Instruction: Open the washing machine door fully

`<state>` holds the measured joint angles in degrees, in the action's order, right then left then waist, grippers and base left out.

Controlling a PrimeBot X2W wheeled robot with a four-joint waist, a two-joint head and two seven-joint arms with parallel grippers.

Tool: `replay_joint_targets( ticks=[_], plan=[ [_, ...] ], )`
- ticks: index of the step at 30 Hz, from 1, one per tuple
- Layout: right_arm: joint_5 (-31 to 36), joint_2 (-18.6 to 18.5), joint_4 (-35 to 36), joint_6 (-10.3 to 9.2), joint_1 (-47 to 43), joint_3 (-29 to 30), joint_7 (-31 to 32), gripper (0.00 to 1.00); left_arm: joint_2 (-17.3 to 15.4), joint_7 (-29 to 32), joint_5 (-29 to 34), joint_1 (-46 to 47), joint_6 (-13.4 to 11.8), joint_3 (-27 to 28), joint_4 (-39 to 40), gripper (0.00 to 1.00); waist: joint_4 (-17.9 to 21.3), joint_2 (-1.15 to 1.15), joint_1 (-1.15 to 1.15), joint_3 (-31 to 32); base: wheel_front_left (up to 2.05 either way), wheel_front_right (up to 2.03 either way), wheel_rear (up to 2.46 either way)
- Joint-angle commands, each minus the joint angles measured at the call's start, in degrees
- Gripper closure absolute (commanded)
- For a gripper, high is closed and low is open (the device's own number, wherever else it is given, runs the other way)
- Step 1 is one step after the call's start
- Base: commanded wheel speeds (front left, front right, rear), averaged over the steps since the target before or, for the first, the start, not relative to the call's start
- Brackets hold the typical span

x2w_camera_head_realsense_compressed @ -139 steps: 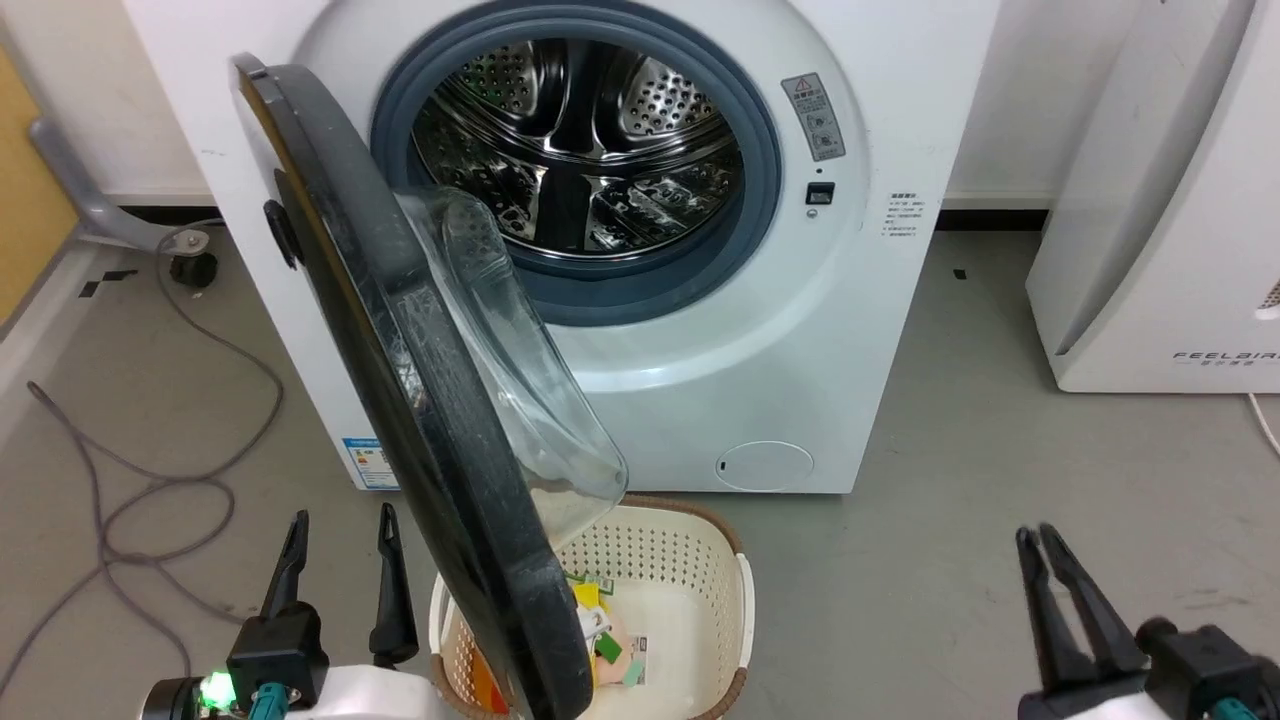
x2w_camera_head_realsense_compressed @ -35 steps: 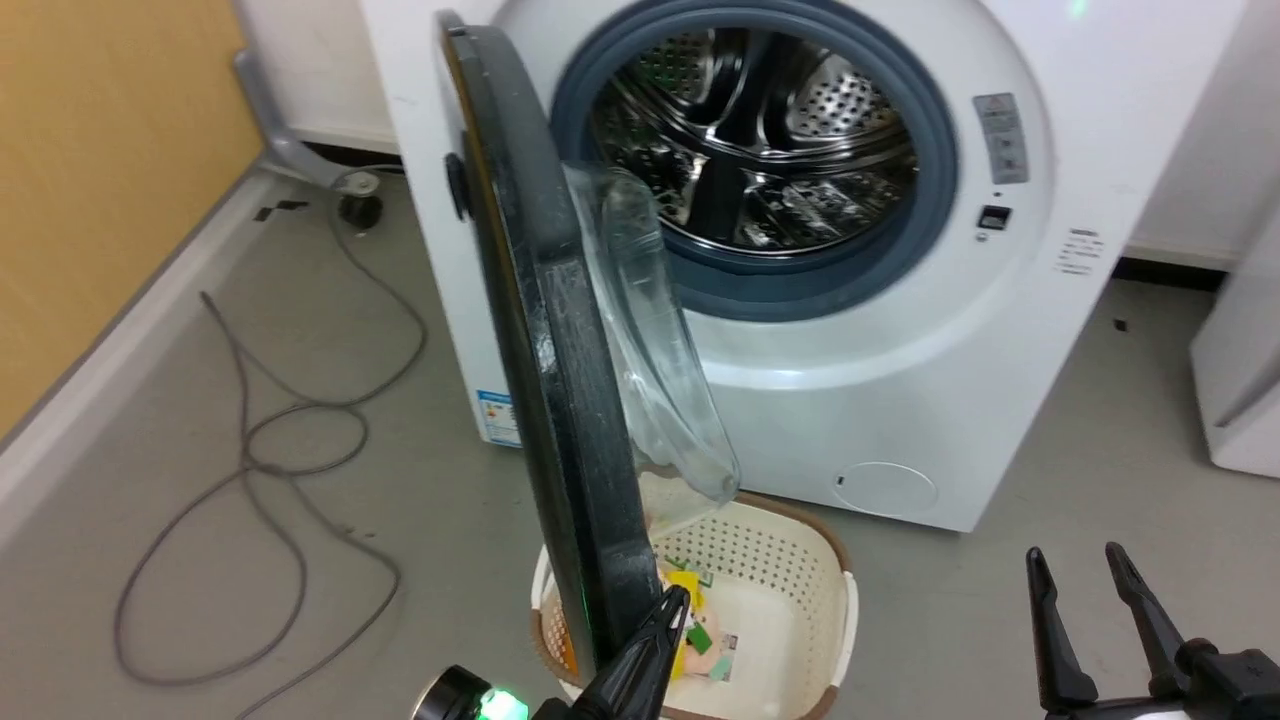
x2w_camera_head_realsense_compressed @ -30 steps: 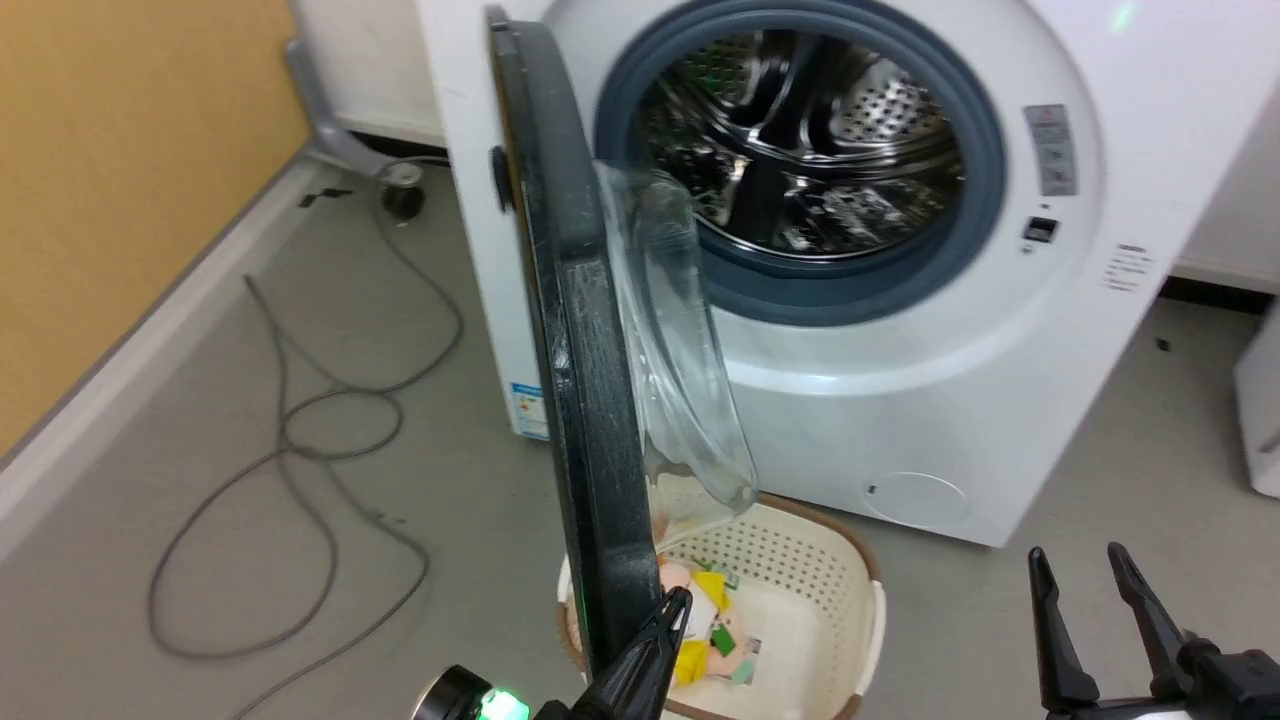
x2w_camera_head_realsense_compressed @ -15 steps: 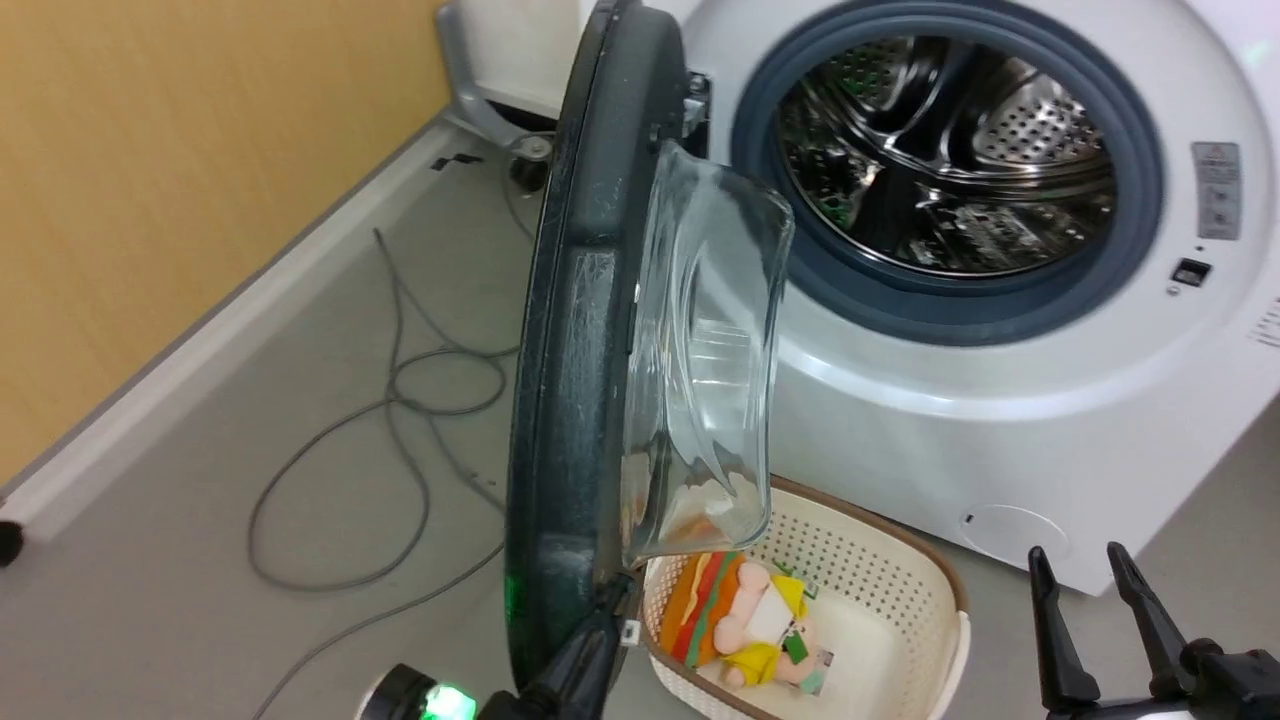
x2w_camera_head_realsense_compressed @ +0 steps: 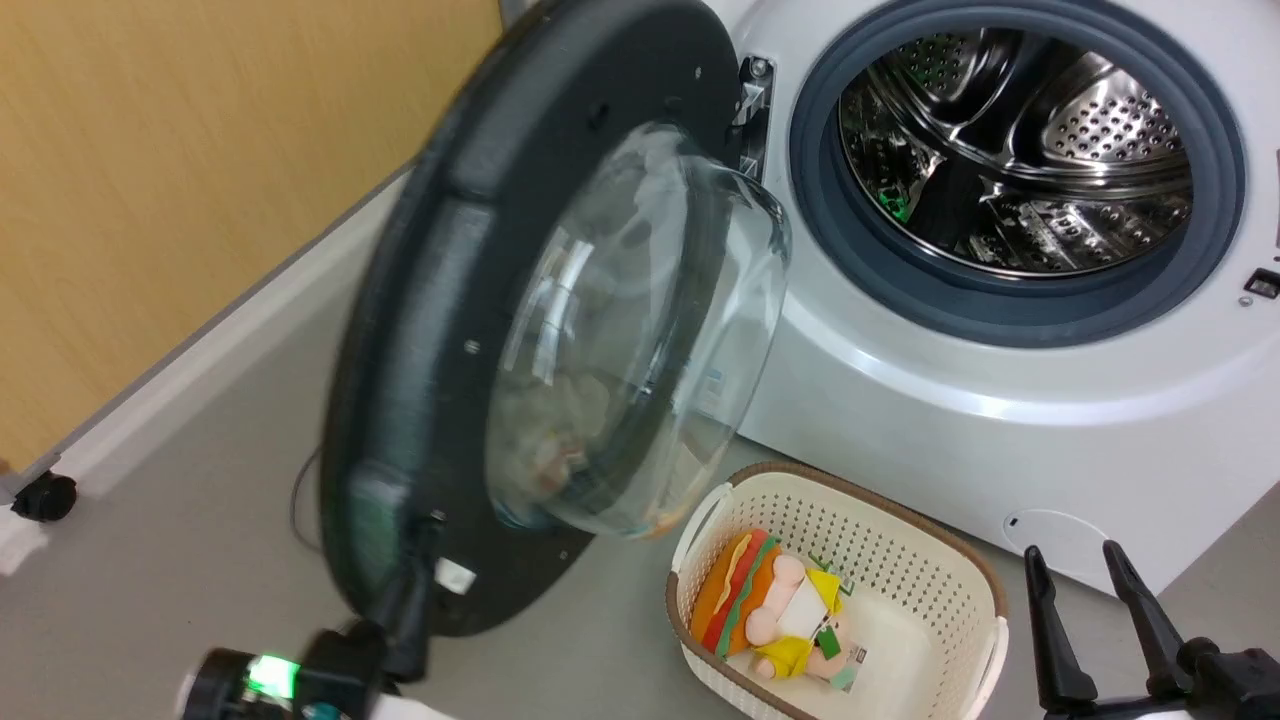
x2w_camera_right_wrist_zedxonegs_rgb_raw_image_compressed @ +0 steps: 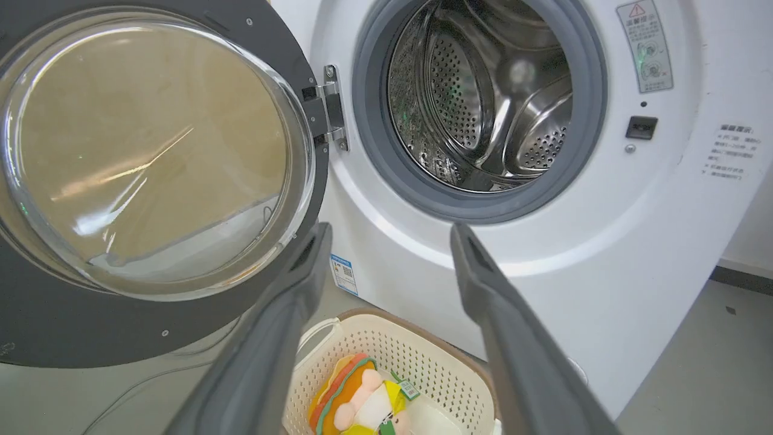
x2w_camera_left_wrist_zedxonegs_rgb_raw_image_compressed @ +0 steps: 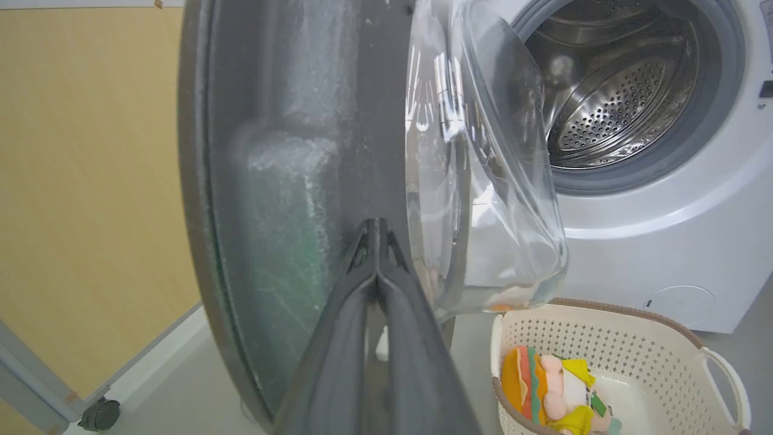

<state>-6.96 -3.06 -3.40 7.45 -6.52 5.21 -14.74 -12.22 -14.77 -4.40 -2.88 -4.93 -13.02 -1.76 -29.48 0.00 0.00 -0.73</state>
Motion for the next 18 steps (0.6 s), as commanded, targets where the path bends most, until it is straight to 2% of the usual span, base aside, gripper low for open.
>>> replay_joint_targets(
  ticks=[1,11,18],
  plan=[
    [0.44,0.18,0.10,0.03,0.08,-0.01,-0.26,0.00,-0.39,-0.23,-0.39,0.70,-0.36,0.59,-0.62,1.00,-0.02,0.00,0.00,-0.20,0.00,0.00,0.00],
    [1.96,0.18,0.39,0.03,1.78,-0.10,-0.26,0.00,0.84,-0.23,-3.48,6.50,-0.90,8.95,-7.10,1.00,0.69,0.00,0.00,-4.30,0.00,0.00,0.00],
    [4.00,0.18,0.57,0.03,3.77,0.05,-0.26,0.00,1.49,-0.23,-4.69,11.32,-0.41,15.13,-11.63,1.00,2.20,0.00,0.00,-8.09,0.00,0.00,0.00]
  ],
)
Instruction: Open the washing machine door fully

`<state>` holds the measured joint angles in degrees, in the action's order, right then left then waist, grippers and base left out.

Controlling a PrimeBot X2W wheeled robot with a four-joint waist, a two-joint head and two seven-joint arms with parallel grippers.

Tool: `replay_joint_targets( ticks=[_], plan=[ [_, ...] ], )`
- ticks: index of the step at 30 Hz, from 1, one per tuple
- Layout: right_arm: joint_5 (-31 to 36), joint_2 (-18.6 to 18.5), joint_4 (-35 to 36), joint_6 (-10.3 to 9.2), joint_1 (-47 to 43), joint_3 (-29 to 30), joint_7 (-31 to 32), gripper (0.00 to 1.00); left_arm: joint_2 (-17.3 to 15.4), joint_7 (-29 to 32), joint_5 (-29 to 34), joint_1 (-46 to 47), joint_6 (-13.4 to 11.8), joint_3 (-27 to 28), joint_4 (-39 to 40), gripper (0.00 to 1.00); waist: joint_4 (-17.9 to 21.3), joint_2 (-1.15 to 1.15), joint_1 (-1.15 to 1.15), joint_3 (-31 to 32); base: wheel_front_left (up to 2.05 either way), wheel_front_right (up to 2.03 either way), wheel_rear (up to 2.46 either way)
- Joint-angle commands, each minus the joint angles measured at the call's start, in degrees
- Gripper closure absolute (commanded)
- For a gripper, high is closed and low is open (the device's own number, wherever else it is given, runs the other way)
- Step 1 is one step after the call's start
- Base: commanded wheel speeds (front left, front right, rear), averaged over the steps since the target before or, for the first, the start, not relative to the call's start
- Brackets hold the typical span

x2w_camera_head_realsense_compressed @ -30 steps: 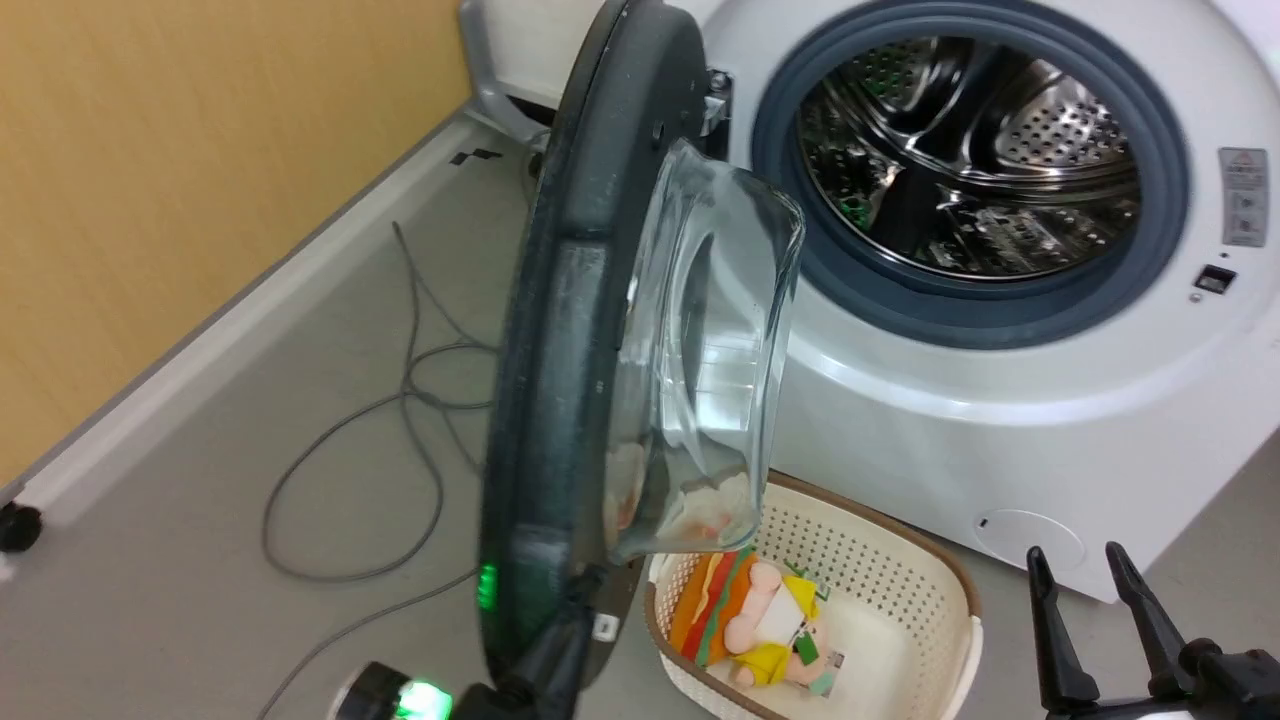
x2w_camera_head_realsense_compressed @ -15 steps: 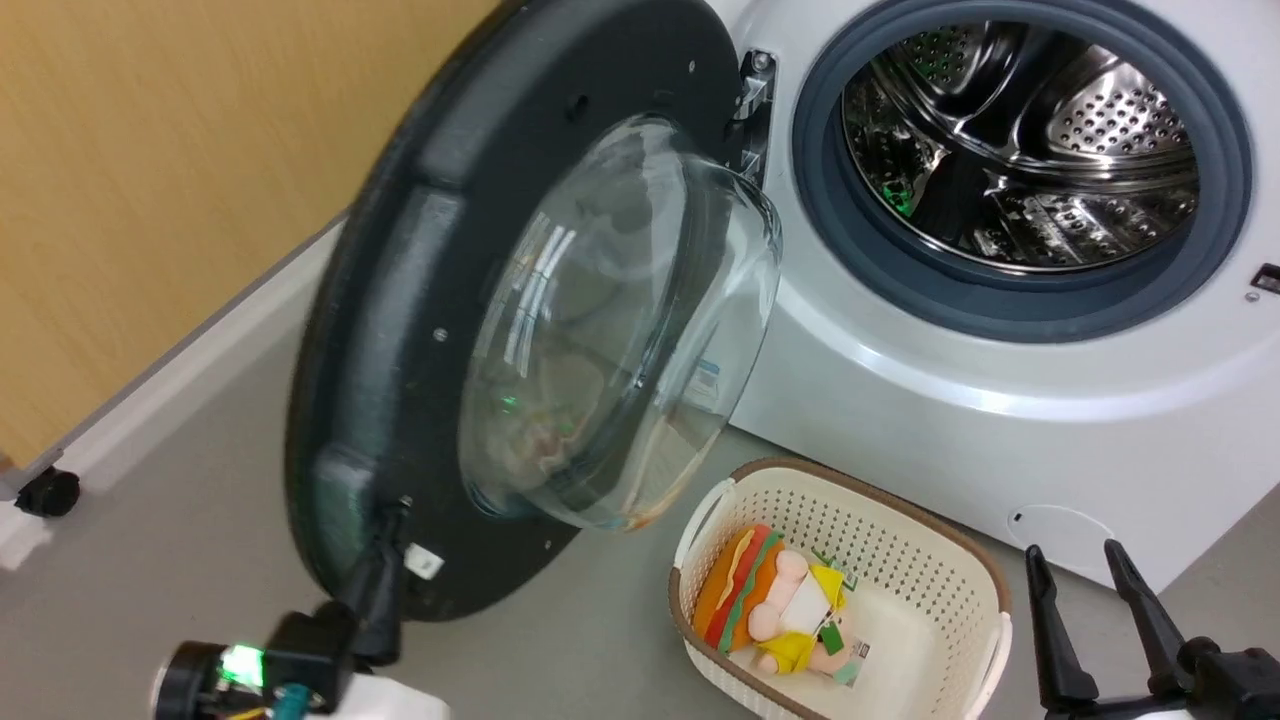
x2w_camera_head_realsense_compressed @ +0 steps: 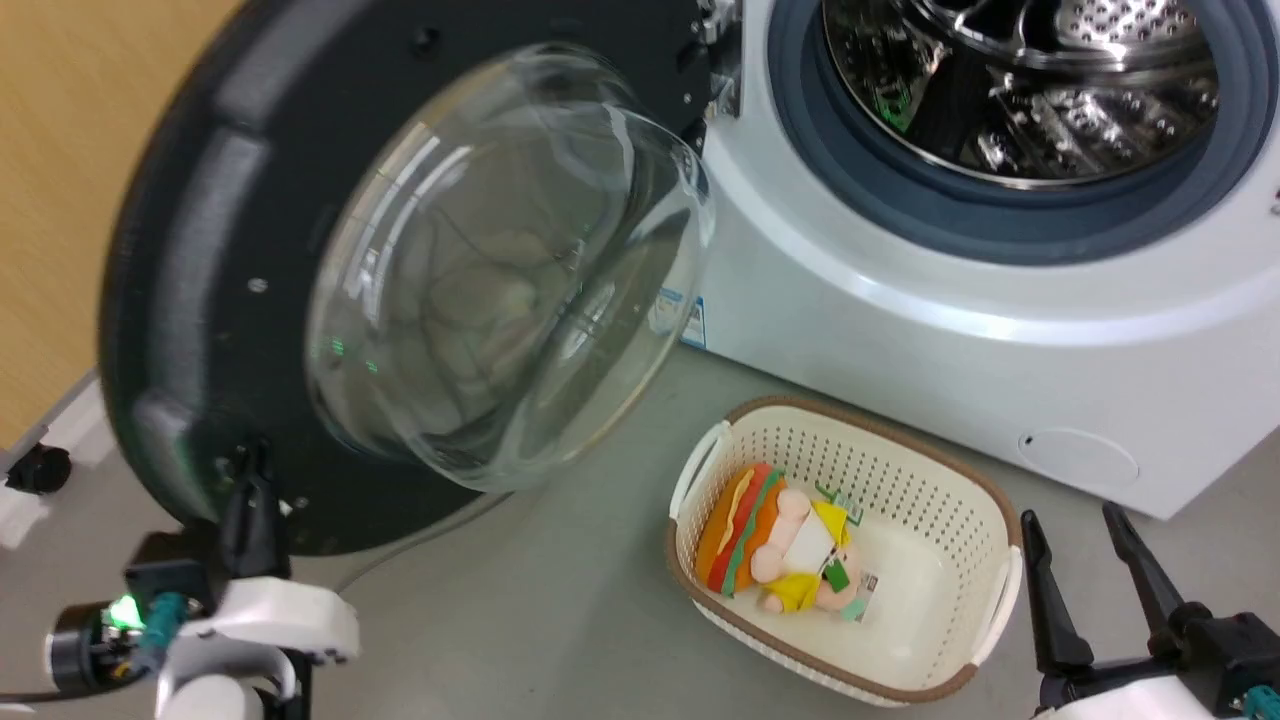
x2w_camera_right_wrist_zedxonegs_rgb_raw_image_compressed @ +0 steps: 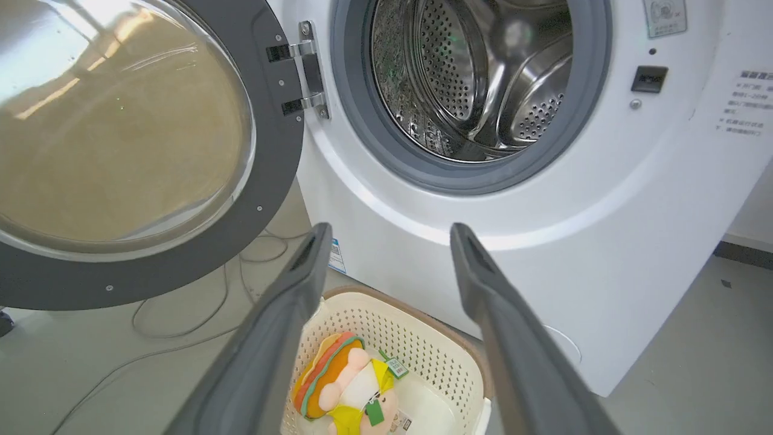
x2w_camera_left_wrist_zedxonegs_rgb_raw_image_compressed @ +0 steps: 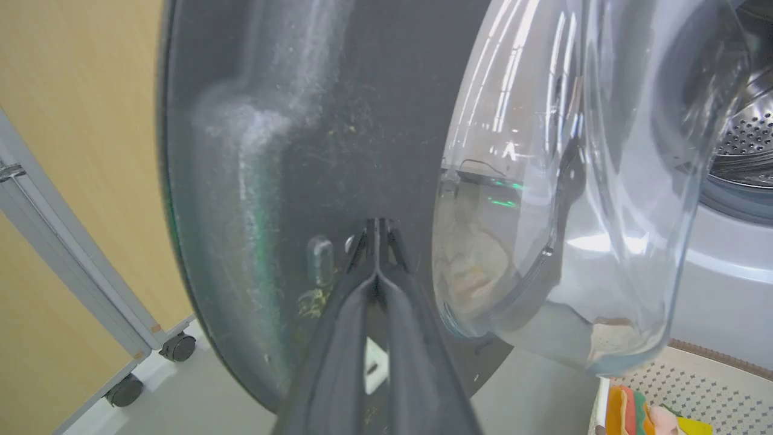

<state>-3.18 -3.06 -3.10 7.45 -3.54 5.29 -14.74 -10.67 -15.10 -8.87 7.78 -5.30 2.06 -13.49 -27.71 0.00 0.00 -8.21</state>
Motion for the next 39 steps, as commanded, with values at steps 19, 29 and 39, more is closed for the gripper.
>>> replay_joint_targets(
  ticks=[19,29,39],
  plan=[
    [4.16,0.18,0.74,0.03,6.28,0.05,-0.26,0.00,-4.38,0.10,-0.50,15.42,1.77,13.99,-12.66,1.00,4.25,0.00,0.00,-9.54,0.00,0.00,0.00],
    [4.76,0.18,0.78,0.03,7.74,0.16,-0.26,0.00,-8.99,0.10,-1.08,21.19,2.02,18.98,-19.34,1.00,6.34,0.00,0.00,-11.46,0.00,0.00,0.00],
    [5.04,0.18,0.99,0.03,8.27,0.34,-0.26,0.00,-11.31,0.10,-0.51,24.13,3.02,21.17,-23.78,1.00,7.22,0.00,0.00,-11.75,0.00,0.00,0.00]
  ],
)
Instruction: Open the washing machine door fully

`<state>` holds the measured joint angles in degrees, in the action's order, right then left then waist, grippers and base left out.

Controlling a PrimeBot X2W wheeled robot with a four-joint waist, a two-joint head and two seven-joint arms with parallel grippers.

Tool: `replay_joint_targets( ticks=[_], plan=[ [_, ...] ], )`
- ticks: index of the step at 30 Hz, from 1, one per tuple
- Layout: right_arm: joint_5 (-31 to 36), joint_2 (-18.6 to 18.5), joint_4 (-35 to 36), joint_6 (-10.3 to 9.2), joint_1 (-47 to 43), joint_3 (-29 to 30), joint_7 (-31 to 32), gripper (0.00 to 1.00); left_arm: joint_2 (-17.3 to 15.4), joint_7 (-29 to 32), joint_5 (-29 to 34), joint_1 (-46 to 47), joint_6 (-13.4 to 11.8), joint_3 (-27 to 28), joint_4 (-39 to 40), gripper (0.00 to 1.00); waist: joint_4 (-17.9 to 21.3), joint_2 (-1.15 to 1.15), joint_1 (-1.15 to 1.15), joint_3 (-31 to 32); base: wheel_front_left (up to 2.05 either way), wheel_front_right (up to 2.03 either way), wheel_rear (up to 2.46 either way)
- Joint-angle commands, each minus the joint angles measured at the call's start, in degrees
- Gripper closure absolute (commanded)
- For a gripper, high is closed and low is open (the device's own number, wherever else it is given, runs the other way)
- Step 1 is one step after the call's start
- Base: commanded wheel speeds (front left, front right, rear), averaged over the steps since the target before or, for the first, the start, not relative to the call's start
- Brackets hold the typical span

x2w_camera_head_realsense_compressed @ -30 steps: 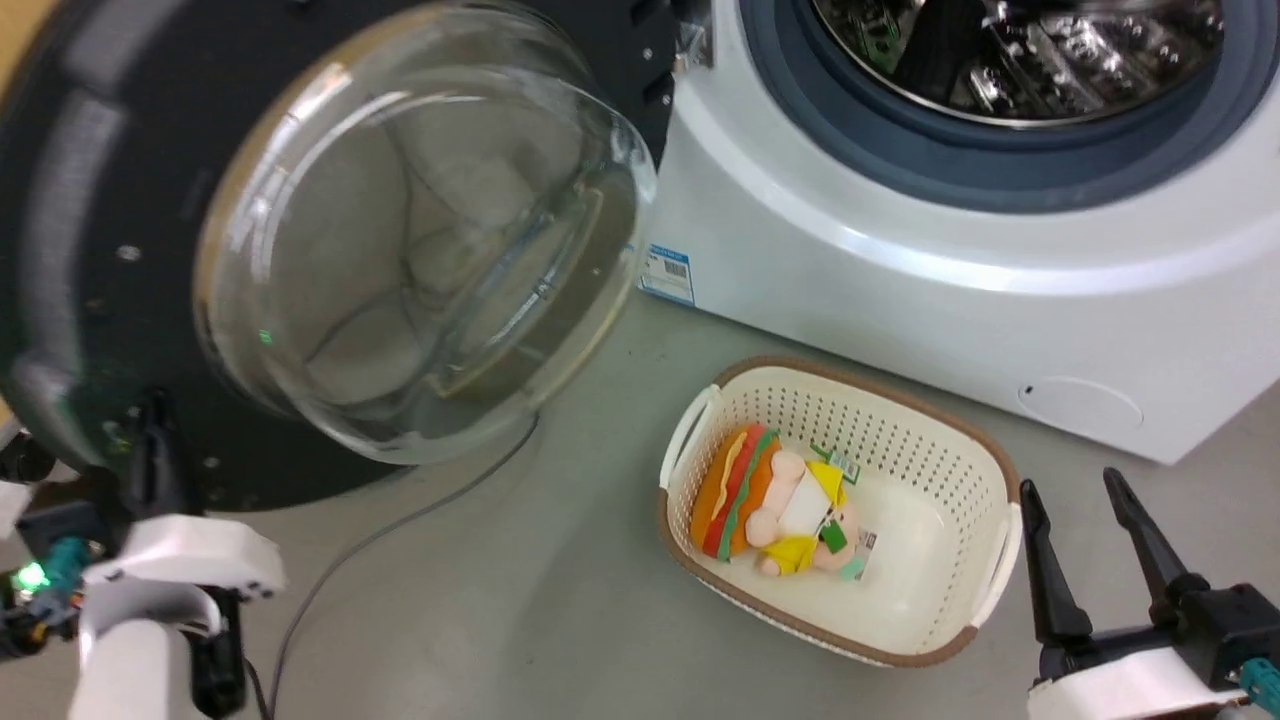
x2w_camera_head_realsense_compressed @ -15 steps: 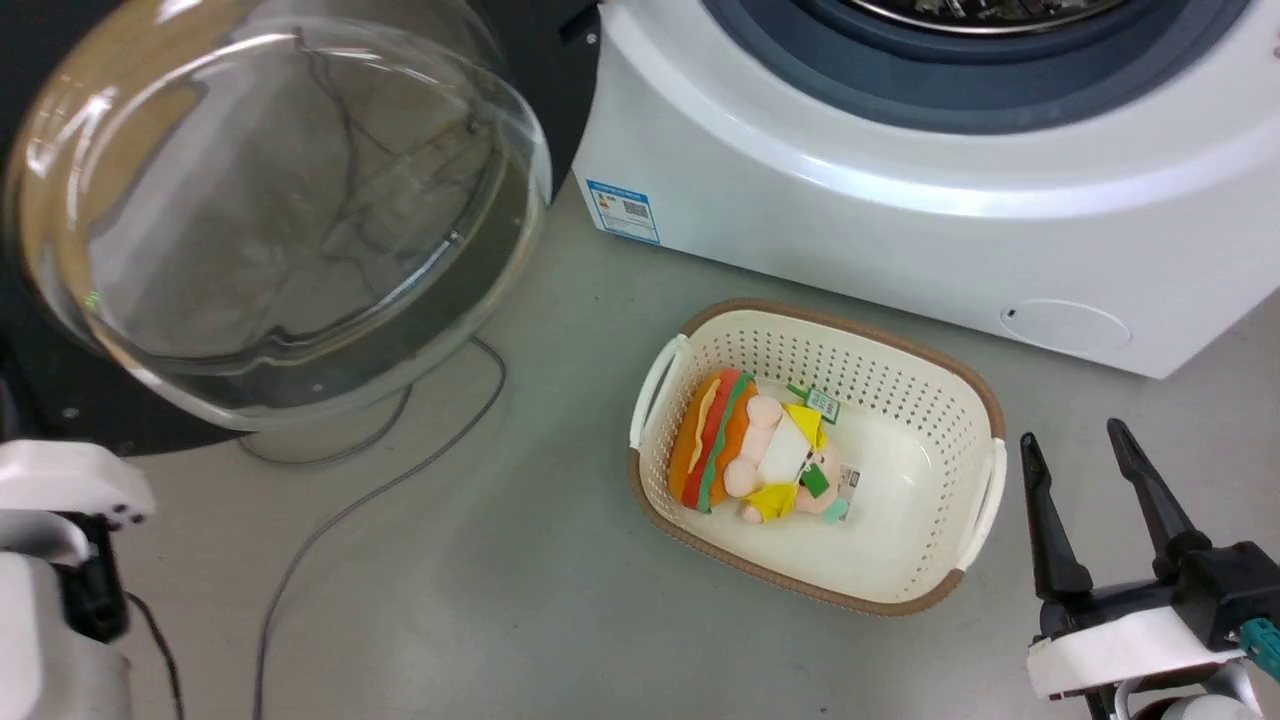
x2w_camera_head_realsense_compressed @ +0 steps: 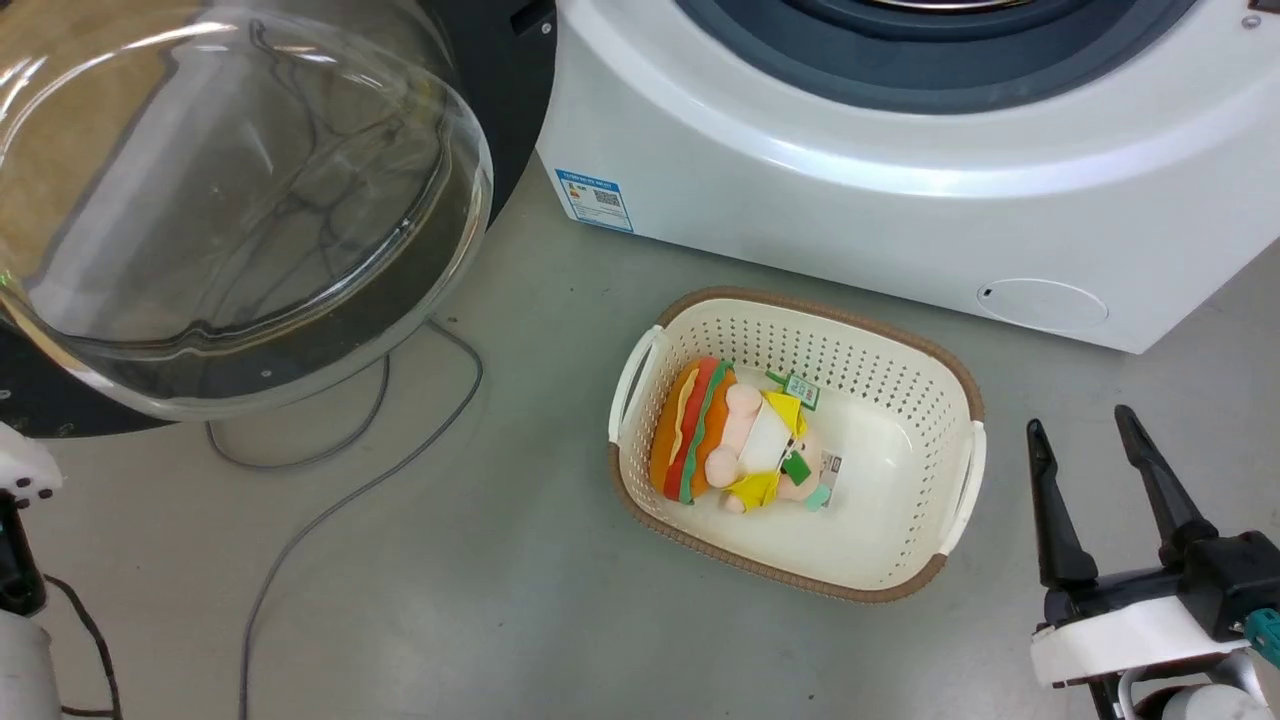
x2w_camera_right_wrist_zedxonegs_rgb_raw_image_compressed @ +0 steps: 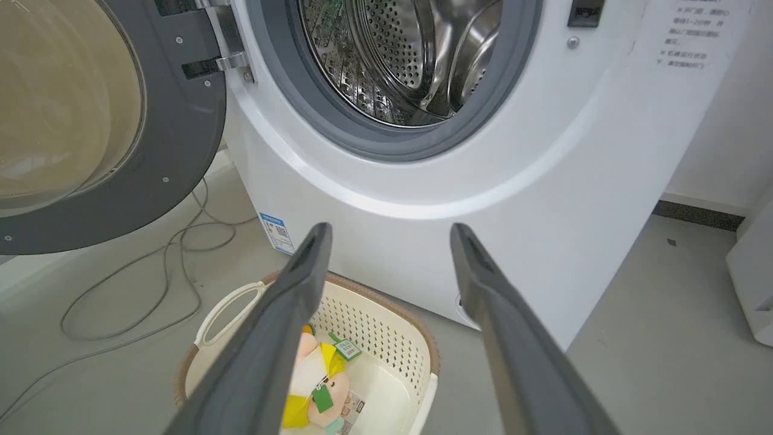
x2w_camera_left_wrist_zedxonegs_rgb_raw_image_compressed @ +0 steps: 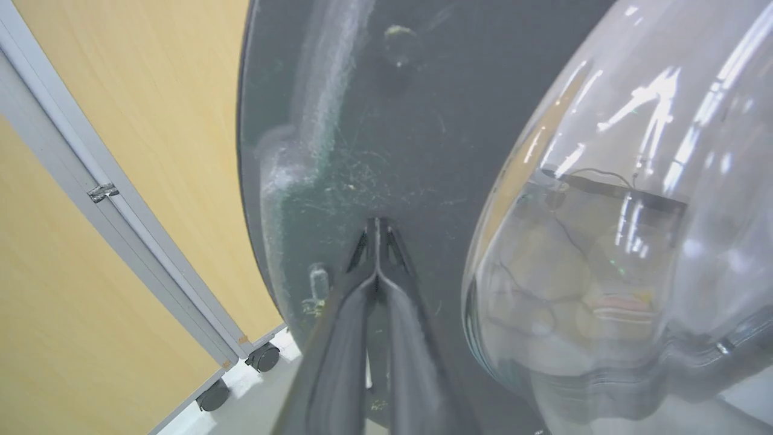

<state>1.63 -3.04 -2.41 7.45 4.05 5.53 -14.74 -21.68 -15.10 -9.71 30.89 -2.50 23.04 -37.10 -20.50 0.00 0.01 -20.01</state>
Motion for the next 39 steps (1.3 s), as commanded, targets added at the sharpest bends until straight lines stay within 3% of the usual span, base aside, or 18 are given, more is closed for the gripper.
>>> replay_joint_targets(
  ticks=[1,17,29,39],
  plan=[
    [0.17,0.16,0.26,0.03,0.70,0.12,-0.26,0.00,-0.26,0.10,0.51,1.10,0.30,0.18,-0.40,1.00,0.06,0.00,-0.01,0.16,0.00,0.00,0.00],
    [-3.00,0.16,-1.14,0.03,-2.06,0.49,-0.26,0.00,2.80,0.10,3.69,-3.74,2.49,0.55,5.40,1.00,0.06,0.00,-0.01,8.66,0.00,0.00,0.00],
    [-6.18,0.16,-1.93,0.03,-5.51,0.54,-0.26,0.00,8.61,0.10,7.53,-12.59,4.94,-4.26,19.50,1.00,1.04,0.00,-0.01,16.02,0.00,0.00,0.00],
    [-7.75,0.16,-1.40,0.03,-7.81,0.29,-0.26,0.00,13.23,0.10,7.64,-22.22,7.47,-8.94,28.81,1.00,5.04,0.00,-0.01,19.99,0.00,0.00,0.00]
  ],
)
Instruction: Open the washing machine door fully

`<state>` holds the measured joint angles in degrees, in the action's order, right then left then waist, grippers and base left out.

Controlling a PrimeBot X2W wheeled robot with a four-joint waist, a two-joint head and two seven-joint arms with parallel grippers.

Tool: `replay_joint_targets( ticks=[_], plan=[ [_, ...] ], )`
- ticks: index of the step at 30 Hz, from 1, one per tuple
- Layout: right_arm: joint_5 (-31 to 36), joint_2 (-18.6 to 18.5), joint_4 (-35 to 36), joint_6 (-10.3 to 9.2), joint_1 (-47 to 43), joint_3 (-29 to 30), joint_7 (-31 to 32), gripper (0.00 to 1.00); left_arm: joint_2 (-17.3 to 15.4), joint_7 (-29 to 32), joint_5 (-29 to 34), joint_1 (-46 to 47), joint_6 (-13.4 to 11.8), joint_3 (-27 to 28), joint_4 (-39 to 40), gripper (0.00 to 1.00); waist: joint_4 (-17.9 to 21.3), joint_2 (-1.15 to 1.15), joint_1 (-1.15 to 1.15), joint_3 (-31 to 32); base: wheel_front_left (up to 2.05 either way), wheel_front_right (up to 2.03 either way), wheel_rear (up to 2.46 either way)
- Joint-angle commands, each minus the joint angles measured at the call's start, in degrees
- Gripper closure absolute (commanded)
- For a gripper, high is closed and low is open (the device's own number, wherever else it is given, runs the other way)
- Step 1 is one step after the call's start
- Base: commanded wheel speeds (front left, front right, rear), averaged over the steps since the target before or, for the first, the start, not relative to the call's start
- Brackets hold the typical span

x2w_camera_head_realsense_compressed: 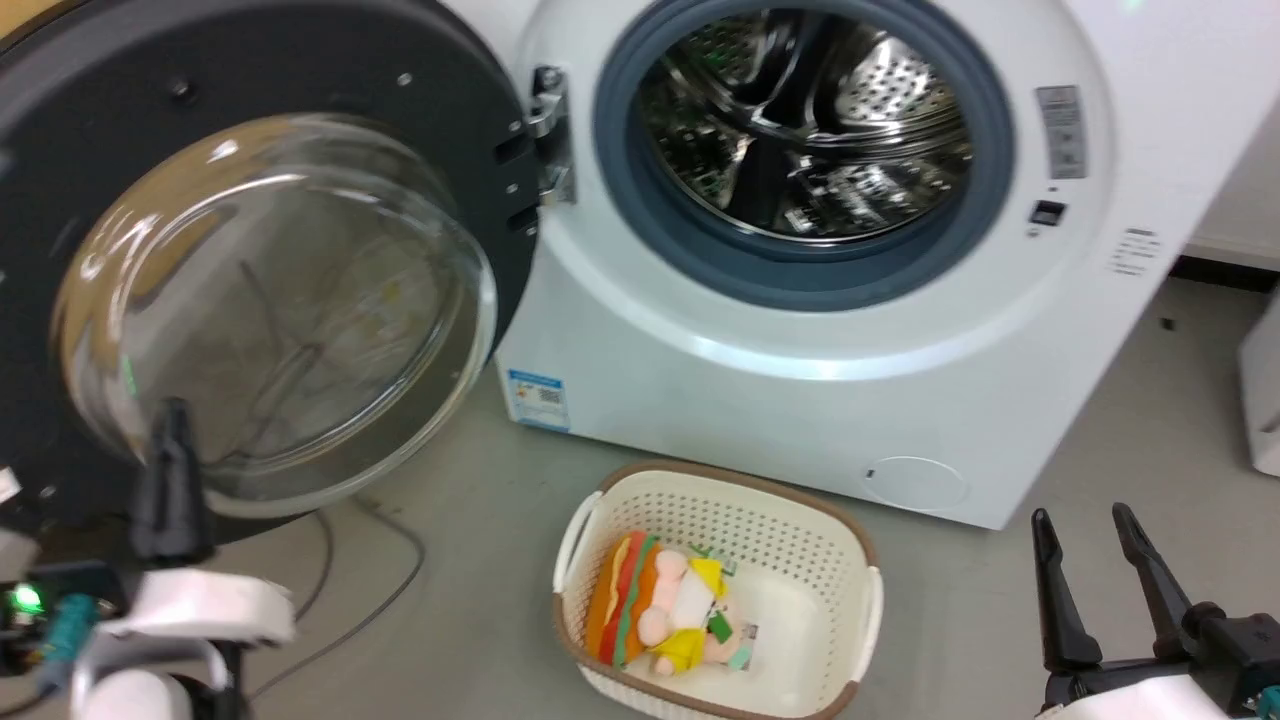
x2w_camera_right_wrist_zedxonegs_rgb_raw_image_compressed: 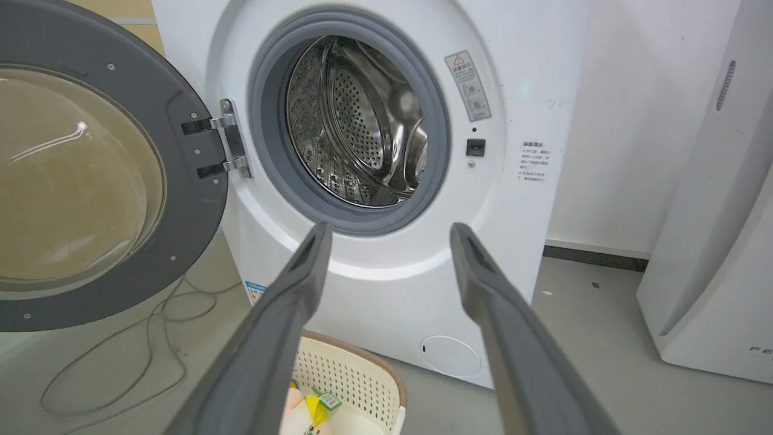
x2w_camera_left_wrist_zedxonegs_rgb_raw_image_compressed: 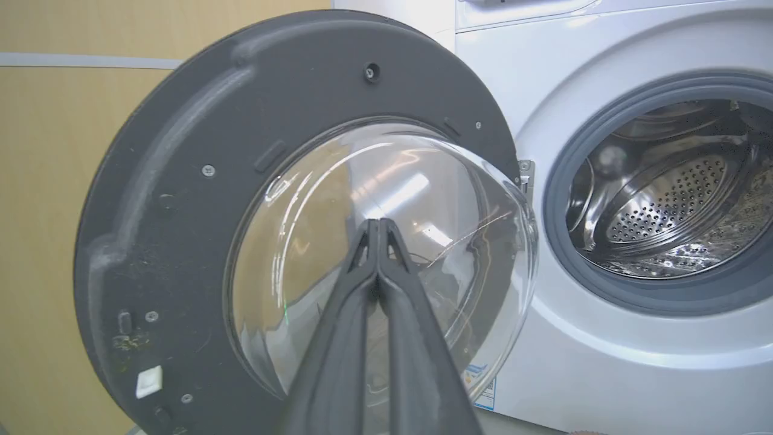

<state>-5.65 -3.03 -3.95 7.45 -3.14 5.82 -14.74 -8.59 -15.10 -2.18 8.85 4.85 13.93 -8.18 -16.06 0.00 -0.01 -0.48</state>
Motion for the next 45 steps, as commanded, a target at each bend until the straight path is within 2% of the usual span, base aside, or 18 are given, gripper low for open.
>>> replay_joint_targets(
  ticks=[1,4,9,10,11,12,17,31,32,45],
  plan=[
    [-0.54,0.15,0.22,0.03,-0.72,0.03,-0.26,0.00,0.53,0.10,0.08,-1.00,0.34,-0.44,0.60,1.00,1.13,0.00,0.01,0.62,0.00,0.00,0.00],
    [-0.93,0.15,0.38,0.03,-1.41,0.16,-0.26,0.00,2.16,0.10,-0.38,-4.14,1.22,-3.62,2.30,1.00,3.59,0.00,0.01,1.38,0.00,0.00,0.00],
    [-1.11,0.15,0.50,0.03,-1.92,-0.08,-0.26,0.00,3.57,0.10,-1.37,-6.78,1.52,-5.54,2.84,1.00,6.51,0.00,0.01,1.97,0.00,0.00,0.00],
    [-1.10,0.15,0.54,0.03,-2.01,-0.15,-0.26,0.00,3.78,0.10,-1.50,-7.30,1.57,-5.94,2.73,0.88,7.11,0.00,0.01,2.06,0.00,0.00,0.00],
    [-1.09,0.15,0.56,0.03,-2.11,-0.24,-0.26,0.00,3.94,0.10,-1.57,-7.69,1.62,-6.32,2.61,0.50,7.67,0.00,0.01,2.12,0.00,0.00,0.00],
    [-1.05,0.15,0.58,0.03,-2.20,-0.32,-0.26,0.00,4.06,0.10,-1.57,-7.94,1.61,-6.52,2.73,0.00,8.24,0.00,0.01,2.19,0.00,0.00,0.00],
    [-0.91,0.15,0.62,0.03,-2.65,-0.70,-0.26,0.00,4.70,0.10,-1.57,-9.41,1.59,-7.98,2.24,0.00,10.72,0.00,0.01,2.48,0.00,0.00,0.00],
    [-1.09,0.15,0.72,0.03,-3.79,-1.85,-0.26,0.00,5.46,0.10,-1.02,-11.75,-0.48,-9.23,1.23,0.00,15.76,0.00,0.01,2.66,0.00,0.00,0.00],
    [-0.56,0.00,0.59,0.00,-3.38,-1.81,0.00,1.00,5.54,0.00,-0.98,-11.20,-0.25,-9.33,1.24,1.00,15.75,0.00,0.02,2.66,0.00,0.00,0.00],
    [-0.01,0.00,0.85,0.00,-2.84,-2.12,1.18,1.00,5.61,1.19,-0.71,-11.00,-0.52,-9.80,1.79,1.00,15.88,0.00,0.01,2.48,0.00,0.00,0.00]
  ],
)
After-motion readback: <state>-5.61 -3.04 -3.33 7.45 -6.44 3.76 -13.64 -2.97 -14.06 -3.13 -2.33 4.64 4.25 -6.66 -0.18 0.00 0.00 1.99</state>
